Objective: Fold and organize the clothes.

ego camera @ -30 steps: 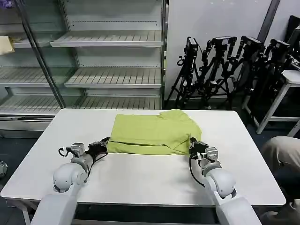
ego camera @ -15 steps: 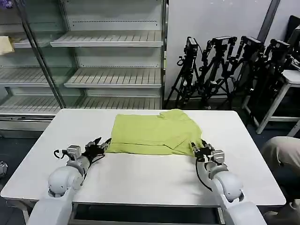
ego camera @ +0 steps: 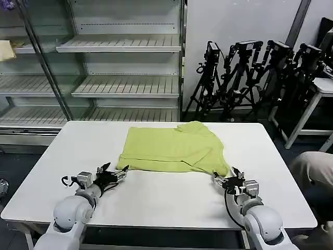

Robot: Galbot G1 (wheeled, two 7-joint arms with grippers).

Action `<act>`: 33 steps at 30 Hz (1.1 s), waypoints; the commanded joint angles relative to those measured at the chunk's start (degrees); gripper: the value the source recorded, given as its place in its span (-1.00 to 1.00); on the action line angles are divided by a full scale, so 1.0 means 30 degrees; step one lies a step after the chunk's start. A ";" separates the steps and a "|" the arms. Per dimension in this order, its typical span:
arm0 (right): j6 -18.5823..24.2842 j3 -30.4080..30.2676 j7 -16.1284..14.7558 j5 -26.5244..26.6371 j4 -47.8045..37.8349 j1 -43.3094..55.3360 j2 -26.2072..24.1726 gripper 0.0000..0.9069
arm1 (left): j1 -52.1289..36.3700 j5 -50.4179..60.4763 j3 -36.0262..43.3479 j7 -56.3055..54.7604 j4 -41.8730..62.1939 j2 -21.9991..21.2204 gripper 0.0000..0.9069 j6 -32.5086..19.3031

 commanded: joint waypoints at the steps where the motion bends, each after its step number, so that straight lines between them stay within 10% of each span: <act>1: -0.0140 0.0209 -0.0076 0.0250 0.0303 -0.0449 -0.0104 -1.00 | 0.0380 0.0060 0.0058 0.0111 0.0102 0.0035 -0.98 0.0068; 33: -0.0480 0.0816 -0.0598 0.0610 0.2130 -0.2644 -0.0477 -1.00 | 0.2093 0.0191 -0.0420 0.0453 -0.1718 0.0461 -0.98 0.0051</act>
